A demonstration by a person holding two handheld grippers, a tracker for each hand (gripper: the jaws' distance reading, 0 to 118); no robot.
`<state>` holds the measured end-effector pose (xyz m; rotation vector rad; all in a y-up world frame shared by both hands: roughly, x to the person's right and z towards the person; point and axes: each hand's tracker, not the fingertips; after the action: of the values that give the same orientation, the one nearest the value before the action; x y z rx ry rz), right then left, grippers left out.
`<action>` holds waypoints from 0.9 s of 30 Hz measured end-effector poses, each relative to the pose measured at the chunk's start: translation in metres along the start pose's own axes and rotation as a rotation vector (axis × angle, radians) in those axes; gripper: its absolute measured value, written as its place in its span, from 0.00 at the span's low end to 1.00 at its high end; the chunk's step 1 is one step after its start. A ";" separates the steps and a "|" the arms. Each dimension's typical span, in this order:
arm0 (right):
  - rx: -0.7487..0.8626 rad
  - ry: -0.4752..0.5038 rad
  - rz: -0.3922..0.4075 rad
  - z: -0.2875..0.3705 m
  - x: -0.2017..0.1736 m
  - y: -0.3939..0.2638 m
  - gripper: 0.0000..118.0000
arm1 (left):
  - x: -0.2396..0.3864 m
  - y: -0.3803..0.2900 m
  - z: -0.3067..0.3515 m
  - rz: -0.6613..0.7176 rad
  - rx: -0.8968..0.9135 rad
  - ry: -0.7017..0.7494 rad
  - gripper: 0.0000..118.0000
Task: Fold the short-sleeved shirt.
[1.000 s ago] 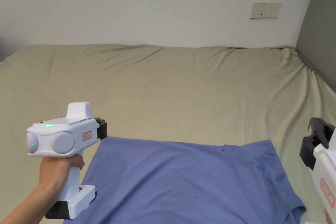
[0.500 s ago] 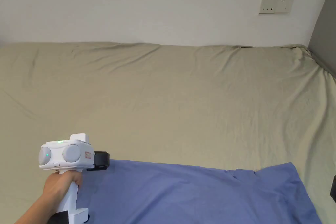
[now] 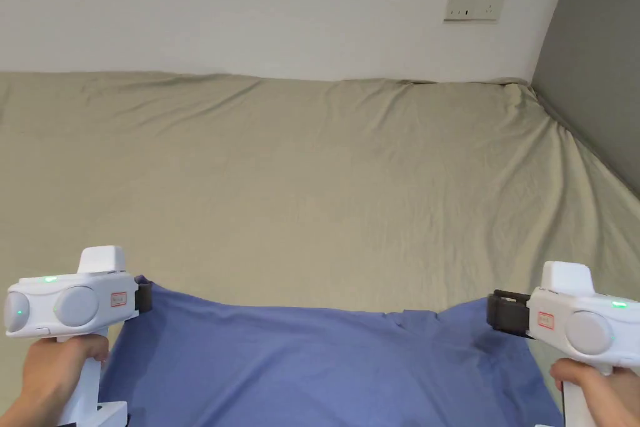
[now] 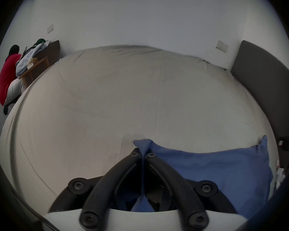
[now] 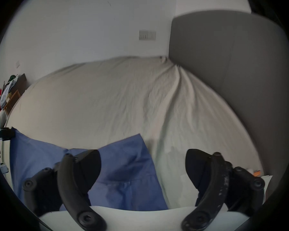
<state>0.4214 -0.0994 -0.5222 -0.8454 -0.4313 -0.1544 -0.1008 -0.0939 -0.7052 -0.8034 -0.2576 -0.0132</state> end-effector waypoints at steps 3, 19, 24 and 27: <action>-0.068 0.007 0.039 -0.036 -0.003 -0.001 0.89 | 0.004 0.003 0.031 -0.014 0.026 -0.019 0.01; 0.063 0.022 0.084 0.057 -0.016 -0.002 0.06 | 0.008 0.006 0.120 0.002 0.120 -0.014 0.01; 0.297 0.079 0.097 0.167 -0.015 0.039 0.06 | 0.009 0.038 0.187 0.029 0.273 -0.020 0.01; 0.456 0.063 0.094 0.221 -0.010 0.076 0.06 | 0.010 0.070 0.231 0.009 0.374 0.000 0.01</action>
<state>0.3671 0.1167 -0.4496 -0.4096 -0.3480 0.0068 -0.1350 0.1207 -0.5993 -0.4321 -0.2474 0.0423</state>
